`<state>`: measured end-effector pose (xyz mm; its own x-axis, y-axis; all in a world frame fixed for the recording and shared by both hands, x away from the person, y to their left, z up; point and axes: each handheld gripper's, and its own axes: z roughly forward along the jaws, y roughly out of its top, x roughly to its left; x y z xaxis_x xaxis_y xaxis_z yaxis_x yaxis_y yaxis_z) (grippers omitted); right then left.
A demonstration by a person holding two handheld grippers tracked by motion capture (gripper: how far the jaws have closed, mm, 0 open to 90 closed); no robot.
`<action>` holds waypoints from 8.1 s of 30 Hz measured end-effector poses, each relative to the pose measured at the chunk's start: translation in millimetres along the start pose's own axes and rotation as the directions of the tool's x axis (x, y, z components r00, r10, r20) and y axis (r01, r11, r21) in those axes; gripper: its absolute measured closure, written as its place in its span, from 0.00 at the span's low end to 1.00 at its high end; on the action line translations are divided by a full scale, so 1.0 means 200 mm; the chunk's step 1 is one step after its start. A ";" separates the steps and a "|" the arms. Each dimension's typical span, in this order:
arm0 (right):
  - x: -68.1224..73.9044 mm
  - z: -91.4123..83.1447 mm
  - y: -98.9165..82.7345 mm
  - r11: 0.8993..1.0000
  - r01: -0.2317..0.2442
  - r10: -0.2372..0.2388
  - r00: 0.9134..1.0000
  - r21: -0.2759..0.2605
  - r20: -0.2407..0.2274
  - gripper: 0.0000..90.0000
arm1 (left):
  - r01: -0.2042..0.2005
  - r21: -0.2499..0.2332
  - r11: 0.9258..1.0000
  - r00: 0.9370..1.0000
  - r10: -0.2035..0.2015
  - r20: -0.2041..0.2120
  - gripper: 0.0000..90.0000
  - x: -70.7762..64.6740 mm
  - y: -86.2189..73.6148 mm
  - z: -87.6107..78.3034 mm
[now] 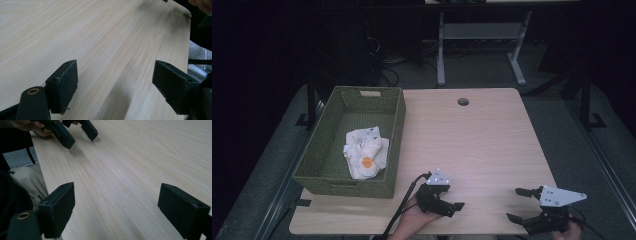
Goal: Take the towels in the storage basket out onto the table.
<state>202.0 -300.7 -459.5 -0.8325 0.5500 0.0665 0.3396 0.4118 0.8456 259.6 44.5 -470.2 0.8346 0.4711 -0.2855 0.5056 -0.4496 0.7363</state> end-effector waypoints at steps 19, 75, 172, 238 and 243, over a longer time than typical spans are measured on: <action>0.01 0.03 0.01 1.000 -0.003 0.003 1.000 0.016 0.011 0.15 | -0.084 0.037 0.996 0.996 0.084 -0.010 0.21 0.08 0.19 -0.10; 0.02 0.03 0.02 1.000 0.013 -0.013 1.000 0.019 -0.003 0.15 | -0.155 0.174 0.973 0.988 0.154 0.017 0.29 0.35 0.55 -0.77; 0.02 0.03 0.02 1.000 0.018 -0.018 1.000 0.020 0.003 0.15 | 0.341 0.492 0.801 0.877 -0.083 -0.473 0.31 1.08 0.09 -0.78; 0.00 0.03 0.02 1.000 -0.010 0.011 0.999 -0.012 0.031 0.15 | 0.382 -0.069 0.921 0.877 -0.385 -0.288 0.80 0.91 0.10 -1.23; 0.01 0.03 0.02 1.000 -0.013 0.013 0.999 -0.014 0.032 0.15 | 0.376 -0.085 0.923 0.881 -0.384 -0.277 0.80 0.91 0.09 -1.24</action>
<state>204.4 -294.6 -458.5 -0.8136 0.5782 0.0610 0.3441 0.3942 0.8522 366.1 309.8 -356.1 0.4803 0.7979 -0.3642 0.7617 -0.1736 0.6242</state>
